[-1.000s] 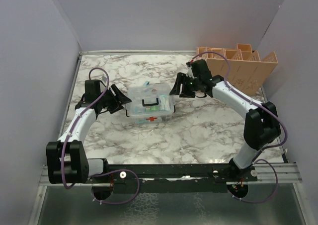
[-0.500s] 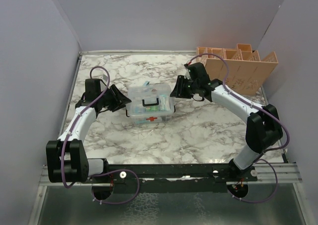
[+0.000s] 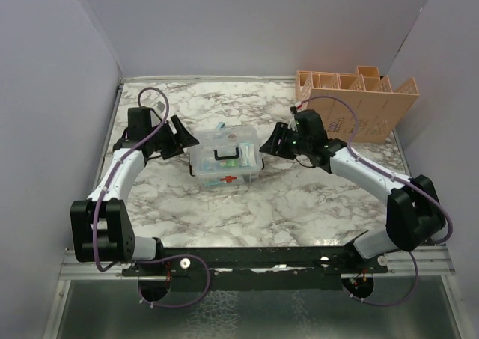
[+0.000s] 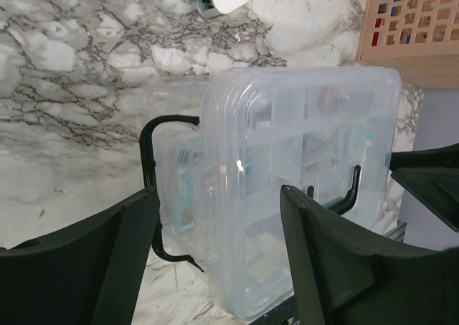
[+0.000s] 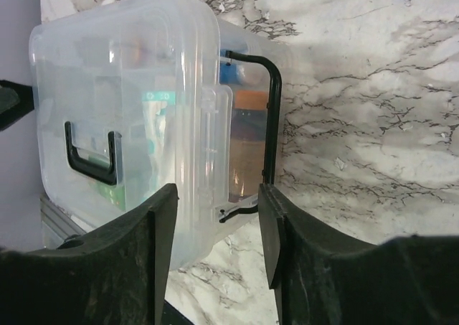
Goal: Organize the medicine kit
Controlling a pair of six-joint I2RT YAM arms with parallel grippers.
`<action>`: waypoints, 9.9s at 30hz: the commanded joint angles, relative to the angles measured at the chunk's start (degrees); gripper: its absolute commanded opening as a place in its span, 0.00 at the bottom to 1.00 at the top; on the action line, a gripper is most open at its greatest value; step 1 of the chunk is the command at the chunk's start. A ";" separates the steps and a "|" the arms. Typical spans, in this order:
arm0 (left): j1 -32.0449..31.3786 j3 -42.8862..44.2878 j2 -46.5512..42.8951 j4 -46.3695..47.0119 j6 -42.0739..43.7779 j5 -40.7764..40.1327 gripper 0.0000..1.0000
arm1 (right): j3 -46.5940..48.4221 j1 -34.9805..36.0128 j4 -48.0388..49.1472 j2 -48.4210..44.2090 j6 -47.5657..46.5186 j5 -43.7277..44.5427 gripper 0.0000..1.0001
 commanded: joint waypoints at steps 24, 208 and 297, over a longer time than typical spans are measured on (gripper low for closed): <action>-0.71 5.08 10.13 -0.11 5.41 3.77 0.50 | -7.28 0.37 13.88 4.88 8.81 -3.46 0.44; -34.70 8.97 3.57 1.47 31.12 -34.44 0.88 | 16.71 11.71 -6.99 5.82 -3.54 17.29 0.42; 11.10 -38.83 -15.88 48.79 -72.08 7.16 0.99 | 50.57 28.80 -30.74 35.98 -31.23 23.96 0.73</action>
